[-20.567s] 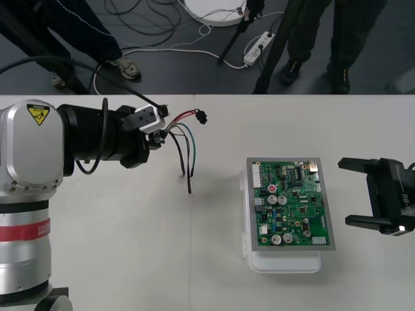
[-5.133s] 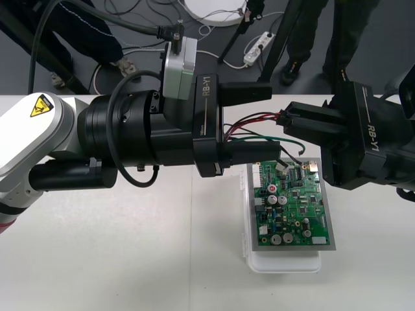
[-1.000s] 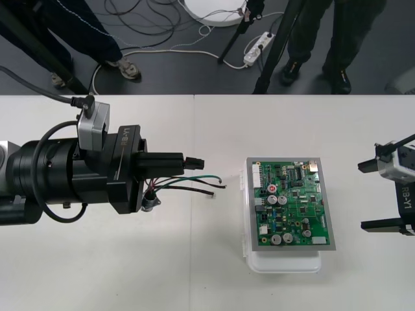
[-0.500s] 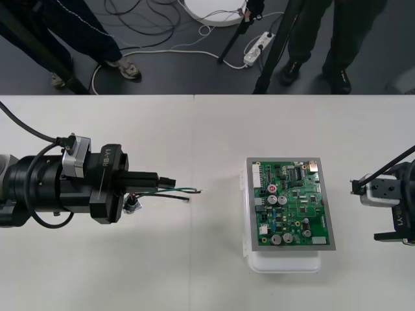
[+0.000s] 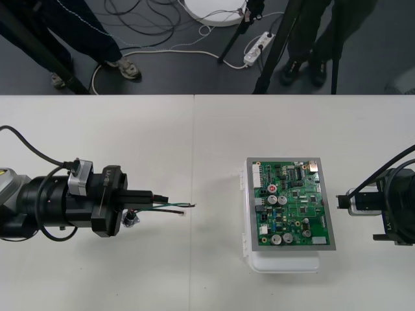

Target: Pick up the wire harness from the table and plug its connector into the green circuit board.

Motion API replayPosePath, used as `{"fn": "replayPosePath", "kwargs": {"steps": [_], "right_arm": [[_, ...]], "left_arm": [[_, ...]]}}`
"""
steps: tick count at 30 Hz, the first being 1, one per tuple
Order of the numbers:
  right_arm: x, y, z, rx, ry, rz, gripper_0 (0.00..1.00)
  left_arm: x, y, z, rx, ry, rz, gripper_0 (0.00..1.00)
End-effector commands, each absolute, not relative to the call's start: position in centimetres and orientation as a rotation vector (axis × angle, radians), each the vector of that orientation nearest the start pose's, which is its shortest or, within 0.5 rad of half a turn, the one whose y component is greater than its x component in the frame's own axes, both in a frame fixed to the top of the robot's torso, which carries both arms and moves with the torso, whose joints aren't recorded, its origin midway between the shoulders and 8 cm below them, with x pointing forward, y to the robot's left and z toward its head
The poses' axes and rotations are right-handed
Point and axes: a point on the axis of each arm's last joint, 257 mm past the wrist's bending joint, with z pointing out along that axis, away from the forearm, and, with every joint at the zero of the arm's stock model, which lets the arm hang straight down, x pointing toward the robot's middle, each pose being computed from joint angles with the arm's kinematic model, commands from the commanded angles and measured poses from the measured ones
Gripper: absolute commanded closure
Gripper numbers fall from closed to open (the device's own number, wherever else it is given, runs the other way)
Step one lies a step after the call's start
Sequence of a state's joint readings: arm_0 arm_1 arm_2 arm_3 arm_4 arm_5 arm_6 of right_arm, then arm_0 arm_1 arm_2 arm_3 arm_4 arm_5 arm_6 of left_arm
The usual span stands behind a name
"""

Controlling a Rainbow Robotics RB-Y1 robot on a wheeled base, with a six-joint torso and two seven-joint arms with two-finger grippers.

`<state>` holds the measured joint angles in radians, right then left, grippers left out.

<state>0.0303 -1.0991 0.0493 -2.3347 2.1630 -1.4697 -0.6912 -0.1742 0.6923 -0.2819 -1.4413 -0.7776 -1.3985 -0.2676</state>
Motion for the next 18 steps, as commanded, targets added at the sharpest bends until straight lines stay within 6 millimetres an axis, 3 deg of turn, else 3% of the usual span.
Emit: {"fn": "replayPosePath", "kwargs": {"steps": [1,10,18], "right_arm": [[34.4,-31.2,-21.8,-1.938,1.986,-0.37,0.0],[35.5,-32.5,-22.5,-1.927,2.013,-0.403,0.0],[35.8,-32.1,-22.8,-1.923,2.014,-0.33,0.0]], "left_arm": [[31.4,9.6,-16.4,1.311,0.921,-1.166,1.0],[33.2,9.1,-19.2,1.304,0.974,-1.156,1.0],[34.0,7.4,-20.1,1.327,0.961,-1.141,1.0]]}}
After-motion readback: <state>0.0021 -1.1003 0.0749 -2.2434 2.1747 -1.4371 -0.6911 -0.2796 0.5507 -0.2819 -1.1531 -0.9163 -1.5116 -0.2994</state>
